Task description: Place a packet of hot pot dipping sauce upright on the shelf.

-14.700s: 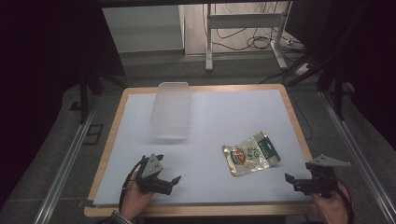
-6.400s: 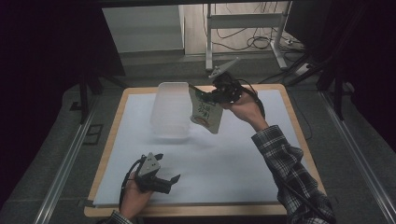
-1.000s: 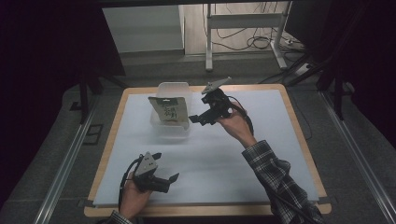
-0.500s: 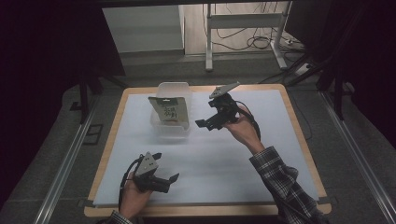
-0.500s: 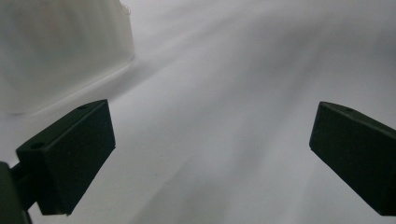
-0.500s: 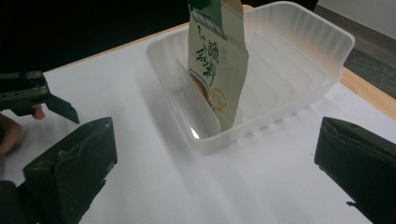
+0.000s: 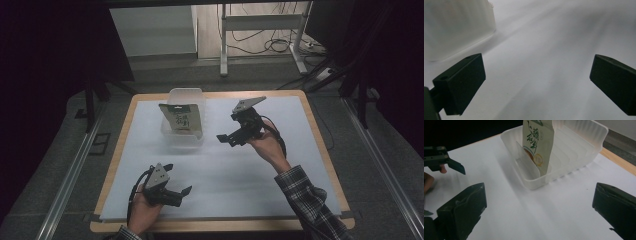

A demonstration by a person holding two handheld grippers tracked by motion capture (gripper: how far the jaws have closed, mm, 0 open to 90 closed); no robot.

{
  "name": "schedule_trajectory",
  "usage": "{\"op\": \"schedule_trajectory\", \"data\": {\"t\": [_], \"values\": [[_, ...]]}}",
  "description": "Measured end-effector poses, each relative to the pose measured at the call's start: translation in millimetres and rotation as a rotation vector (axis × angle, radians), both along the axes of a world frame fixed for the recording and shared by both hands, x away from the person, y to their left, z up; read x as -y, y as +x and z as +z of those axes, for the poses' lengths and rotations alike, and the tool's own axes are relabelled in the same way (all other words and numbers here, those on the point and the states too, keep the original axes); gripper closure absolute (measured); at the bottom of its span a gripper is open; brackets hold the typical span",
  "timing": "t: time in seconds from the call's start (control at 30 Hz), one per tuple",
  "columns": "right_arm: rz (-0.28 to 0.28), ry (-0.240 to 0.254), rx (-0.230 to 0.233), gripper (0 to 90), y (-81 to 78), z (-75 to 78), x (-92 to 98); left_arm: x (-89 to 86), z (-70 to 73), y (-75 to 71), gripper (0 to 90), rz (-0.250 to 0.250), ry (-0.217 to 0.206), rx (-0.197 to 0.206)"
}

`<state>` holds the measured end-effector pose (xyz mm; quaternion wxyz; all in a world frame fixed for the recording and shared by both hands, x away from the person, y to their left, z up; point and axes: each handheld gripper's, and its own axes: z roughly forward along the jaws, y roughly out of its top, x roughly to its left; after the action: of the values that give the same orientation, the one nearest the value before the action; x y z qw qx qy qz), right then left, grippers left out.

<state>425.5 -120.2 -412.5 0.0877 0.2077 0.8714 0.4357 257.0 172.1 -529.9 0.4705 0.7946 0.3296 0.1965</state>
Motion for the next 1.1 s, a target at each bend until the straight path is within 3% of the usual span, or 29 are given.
{"op": "schedule_trajectory", "data": {"t": [0.7, 1.1], "values": [[-0.028, 0.017, -0.016, 0.0, -14.6, -17.7, 33.1, 0.5, 0.1, -0.1, 0.0, 0.001, 0.006, -0.004], [-0.042, 0.001, -0.081, 0.0, -21.4, -31.9, 44.5, 0.7, 0.2, -0.3, 0.1, -0.002, 0.005, -0.004]]}}
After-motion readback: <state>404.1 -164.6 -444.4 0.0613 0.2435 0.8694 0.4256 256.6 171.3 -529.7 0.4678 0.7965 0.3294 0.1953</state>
